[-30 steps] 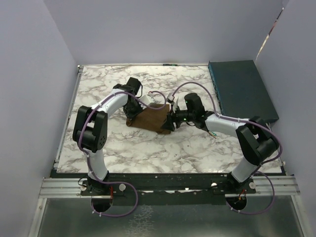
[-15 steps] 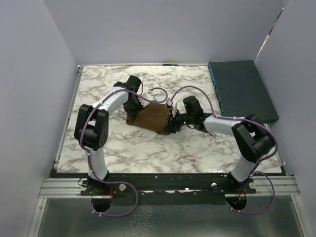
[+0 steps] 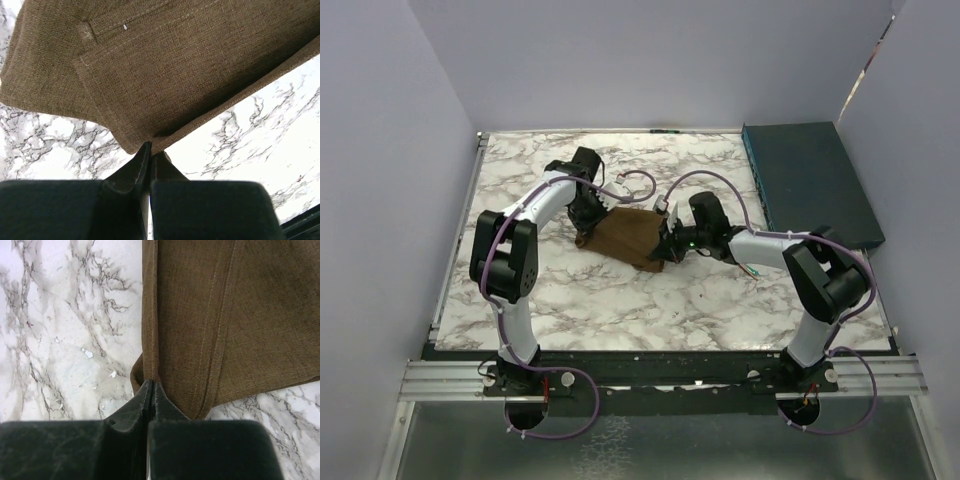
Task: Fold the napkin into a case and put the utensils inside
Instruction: Fold the napkin at the center of the board.
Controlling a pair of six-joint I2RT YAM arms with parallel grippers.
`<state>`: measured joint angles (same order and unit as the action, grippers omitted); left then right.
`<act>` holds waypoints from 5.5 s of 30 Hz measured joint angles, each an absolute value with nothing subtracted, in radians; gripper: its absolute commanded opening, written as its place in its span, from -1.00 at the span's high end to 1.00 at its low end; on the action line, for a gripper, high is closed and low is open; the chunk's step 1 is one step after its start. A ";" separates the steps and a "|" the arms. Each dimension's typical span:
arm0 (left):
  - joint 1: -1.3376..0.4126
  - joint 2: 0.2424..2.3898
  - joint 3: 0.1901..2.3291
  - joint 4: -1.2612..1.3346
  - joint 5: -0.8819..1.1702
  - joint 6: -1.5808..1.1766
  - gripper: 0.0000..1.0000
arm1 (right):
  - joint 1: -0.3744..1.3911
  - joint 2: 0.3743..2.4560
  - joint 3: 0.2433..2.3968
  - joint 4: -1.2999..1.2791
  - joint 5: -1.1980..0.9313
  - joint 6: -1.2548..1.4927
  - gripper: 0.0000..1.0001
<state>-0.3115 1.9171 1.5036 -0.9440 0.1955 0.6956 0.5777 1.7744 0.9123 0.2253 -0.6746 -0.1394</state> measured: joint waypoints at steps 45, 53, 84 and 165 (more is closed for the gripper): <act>-0.266 1.977 1.595 -0.998 0.246 0.639 0.81 | 0.562 1.917 1.049 0.237 -0.820 -0.082 0.99; -0.237 1.977 1.615 -1.012 0.246 0.640 0.72 | 0.554 1.929 1.052 0.237 -0.794 -0.078 0.99; -0.236 2.086 1.641 -0.879 0.188 0.459 0.83 | 0.554 1.936 1.063 0.205 -0.682 -0.091 0.69; -0.321 2.154 1.690 -0.904 0.261 0.318 0.55 | 0.580 1.867 0.771 0.693 -0.790 0.287 0.99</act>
<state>-0.3210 2.1536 1.6897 -0.9035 0.2611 0.3183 0.5804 1.8668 0.7708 0.6930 -0.7898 0.2874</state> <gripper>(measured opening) 0.228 0.008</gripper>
